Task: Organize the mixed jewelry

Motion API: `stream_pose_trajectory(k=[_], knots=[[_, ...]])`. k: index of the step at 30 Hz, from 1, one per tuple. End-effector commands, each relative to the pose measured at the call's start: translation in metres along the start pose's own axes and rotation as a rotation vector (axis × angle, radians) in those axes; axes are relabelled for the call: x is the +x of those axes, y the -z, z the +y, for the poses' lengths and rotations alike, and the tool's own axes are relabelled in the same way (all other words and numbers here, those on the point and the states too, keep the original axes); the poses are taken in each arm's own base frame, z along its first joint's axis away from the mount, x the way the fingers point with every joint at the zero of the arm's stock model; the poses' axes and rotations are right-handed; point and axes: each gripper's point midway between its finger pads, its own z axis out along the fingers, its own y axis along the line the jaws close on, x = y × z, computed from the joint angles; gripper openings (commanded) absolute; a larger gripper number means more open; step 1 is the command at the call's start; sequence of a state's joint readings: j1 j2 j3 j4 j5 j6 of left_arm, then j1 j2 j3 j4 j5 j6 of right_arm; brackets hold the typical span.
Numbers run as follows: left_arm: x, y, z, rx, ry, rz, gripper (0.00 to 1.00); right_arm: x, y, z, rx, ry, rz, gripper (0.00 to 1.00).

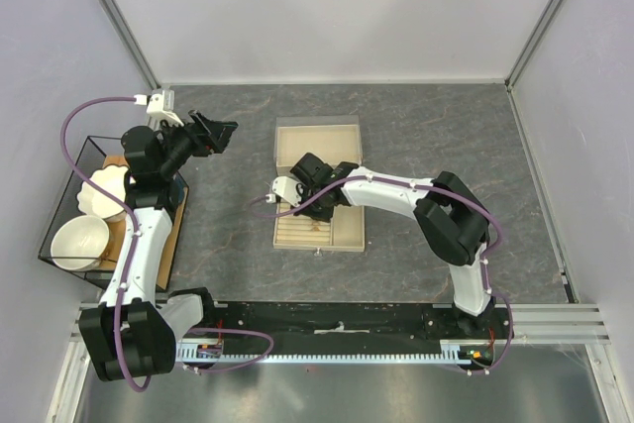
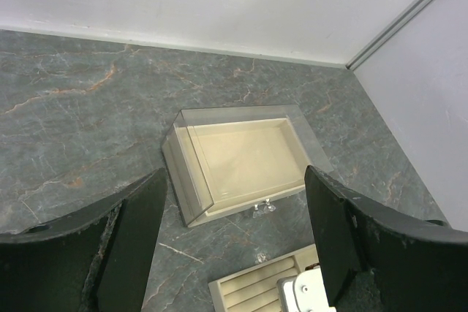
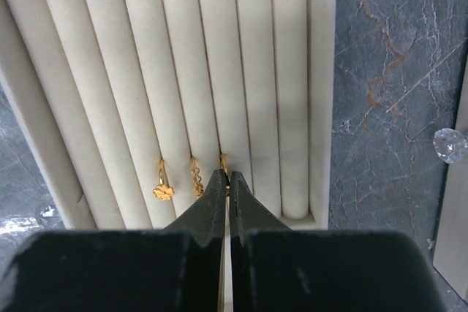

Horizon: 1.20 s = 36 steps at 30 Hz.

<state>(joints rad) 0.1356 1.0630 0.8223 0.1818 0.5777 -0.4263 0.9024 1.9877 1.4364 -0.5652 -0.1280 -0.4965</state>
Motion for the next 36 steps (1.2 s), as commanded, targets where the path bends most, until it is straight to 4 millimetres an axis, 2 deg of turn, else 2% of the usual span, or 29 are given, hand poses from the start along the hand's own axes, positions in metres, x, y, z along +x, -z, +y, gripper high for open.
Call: stream_pose_trajectory(k=[1,26,36], knots=[[-0.018,0.004,-0.011,0.033,-0.009,-0.049,0.83,0.000,-0.011,0.000,0.016,0.028,0.018,0.00],[-0.017,0.004,-0.011,0.044,-0.001,-0.046,0.83,0.023,-0.023,0.004,0.021,0.054,0.097,0.00],[-0.016,0.005,-0.011,0.048,-0.004,-0.044,0.83,0.029,-0.029,0.005,0.018,0.054,0.118,0.06]])
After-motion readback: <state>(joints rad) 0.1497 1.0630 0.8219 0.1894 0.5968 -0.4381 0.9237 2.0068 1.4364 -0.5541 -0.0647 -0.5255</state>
